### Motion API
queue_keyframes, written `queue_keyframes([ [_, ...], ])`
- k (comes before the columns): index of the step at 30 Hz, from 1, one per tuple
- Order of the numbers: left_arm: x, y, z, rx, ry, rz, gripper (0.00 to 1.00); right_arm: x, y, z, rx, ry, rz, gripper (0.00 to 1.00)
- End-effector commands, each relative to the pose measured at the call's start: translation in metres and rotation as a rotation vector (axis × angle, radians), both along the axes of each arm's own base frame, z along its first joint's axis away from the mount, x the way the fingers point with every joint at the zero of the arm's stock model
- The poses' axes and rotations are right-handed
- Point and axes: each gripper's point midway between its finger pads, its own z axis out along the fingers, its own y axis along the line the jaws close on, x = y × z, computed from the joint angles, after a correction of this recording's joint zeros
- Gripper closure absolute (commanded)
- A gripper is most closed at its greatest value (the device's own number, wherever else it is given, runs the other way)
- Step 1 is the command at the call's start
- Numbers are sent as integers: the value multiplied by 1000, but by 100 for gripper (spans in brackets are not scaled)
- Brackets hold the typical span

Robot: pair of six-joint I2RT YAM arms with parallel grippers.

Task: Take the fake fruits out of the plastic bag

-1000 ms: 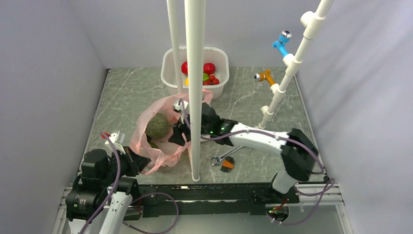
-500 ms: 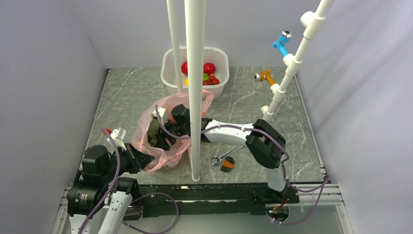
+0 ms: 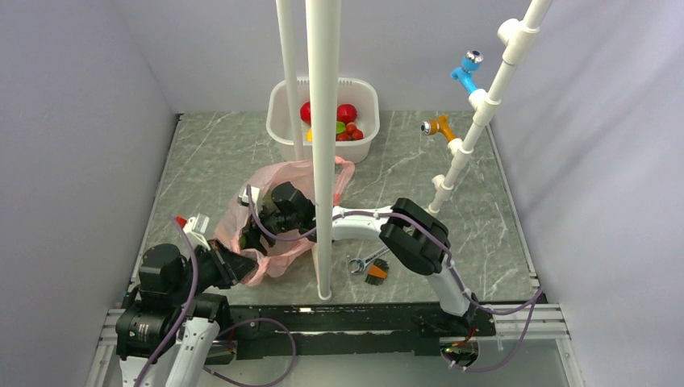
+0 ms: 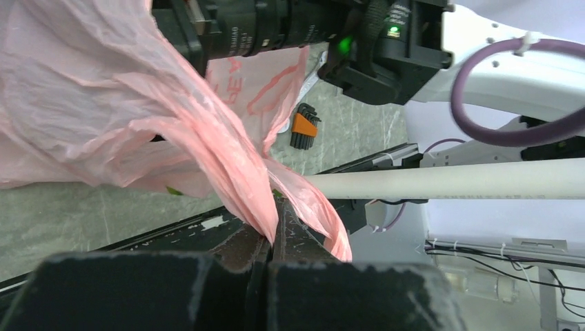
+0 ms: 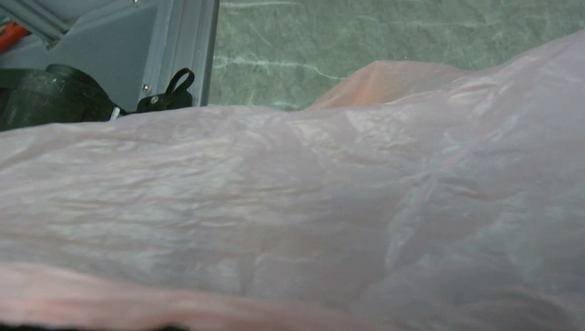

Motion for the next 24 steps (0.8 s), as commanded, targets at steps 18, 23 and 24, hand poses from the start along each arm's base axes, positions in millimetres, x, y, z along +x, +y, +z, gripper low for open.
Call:
queue_keyframes([
  [18,-3,-13,61,-129,-139,-40,100,20,29,32,135,-15,-60,20],
  [23,-2,-10,47,-100,-102,-30,100,11,35,13,100,-29,-23,17],
  [24,-3,-9,44,-93,-97,-25,100,8,35,7,84,-30,-16,17],
])
